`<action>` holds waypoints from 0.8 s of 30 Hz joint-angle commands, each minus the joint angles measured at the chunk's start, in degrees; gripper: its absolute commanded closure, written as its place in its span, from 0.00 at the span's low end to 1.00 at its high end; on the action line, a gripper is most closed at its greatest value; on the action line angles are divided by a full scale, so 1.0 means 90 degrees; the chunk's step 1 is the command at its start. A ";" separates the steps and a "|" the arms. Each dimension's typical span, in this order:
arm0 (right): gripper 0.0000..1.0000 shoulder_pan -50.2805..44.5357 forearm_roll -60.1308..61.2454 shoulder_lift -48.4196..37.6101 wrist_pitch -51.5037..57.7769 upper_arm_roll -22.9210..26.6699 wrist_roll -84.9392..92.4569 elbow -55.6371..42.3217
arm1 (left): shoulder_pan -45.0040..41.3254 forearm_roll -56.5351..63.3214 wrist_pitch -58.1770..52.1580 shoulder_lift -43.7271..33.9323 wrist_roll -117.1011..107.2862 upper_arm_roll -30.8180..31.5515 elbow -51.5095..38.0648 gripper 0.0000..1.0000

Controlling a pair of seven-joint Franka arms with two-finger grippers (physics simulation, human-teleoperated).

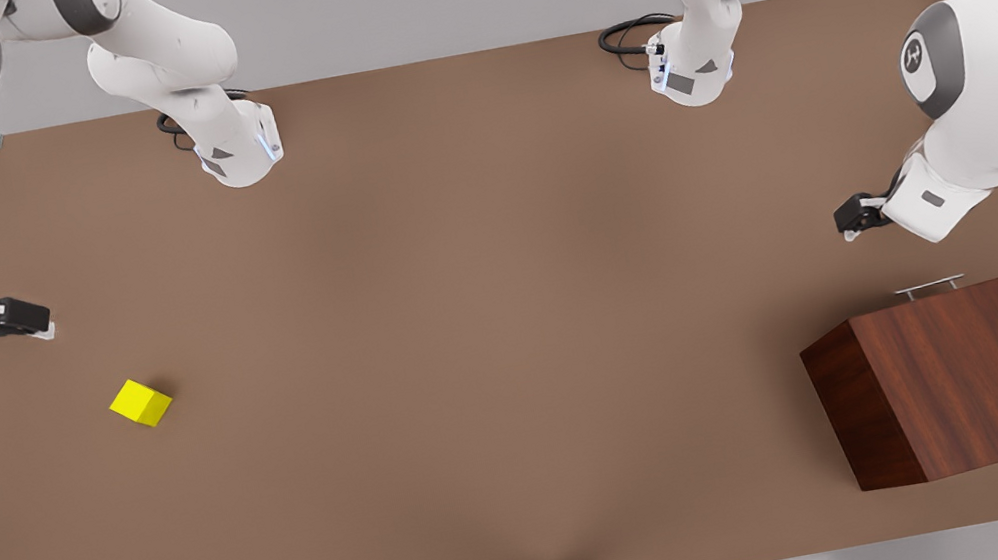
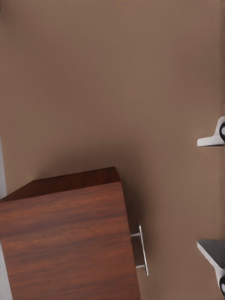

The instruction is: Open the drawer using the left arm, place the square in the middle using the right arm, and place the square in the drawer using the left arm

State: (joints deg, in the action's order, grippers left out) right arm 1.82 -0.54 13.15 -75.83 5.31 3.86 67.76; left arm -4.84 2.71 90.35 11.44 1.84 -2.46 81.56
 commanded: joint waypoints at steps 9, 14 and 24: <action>0.00 0.0041 0.0537 -0.0954 -0.2952 -0.0033 0.2353 0.3770 | -0.0009 -0.0008 0.2997 -0.1837 -0.4305 -0.0274 0.3613 0.00; 0.00 0.0383 0.0567 -0.0719 -0.4406 -0.0004 0.5528 0.5069 | -0.0009 -0.0008 0.4209 -0.2150 -0.6415 -0.0449 0.4805 0.00; 0.00 0.0852 -0.0214 0.0658 -0.5510 0.0113 0.6905 0.5138 | -0.0009 -0.0008 0.5674 -0.2072 -0.7997 -0.1230 0.5859 0.00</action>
State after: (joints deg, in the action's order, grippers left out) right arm 9.76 -2.46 19.85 -126.09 6.69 66.28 114.00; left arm -5.07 2.61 141.97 -6.93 -70.53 -13.85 134.30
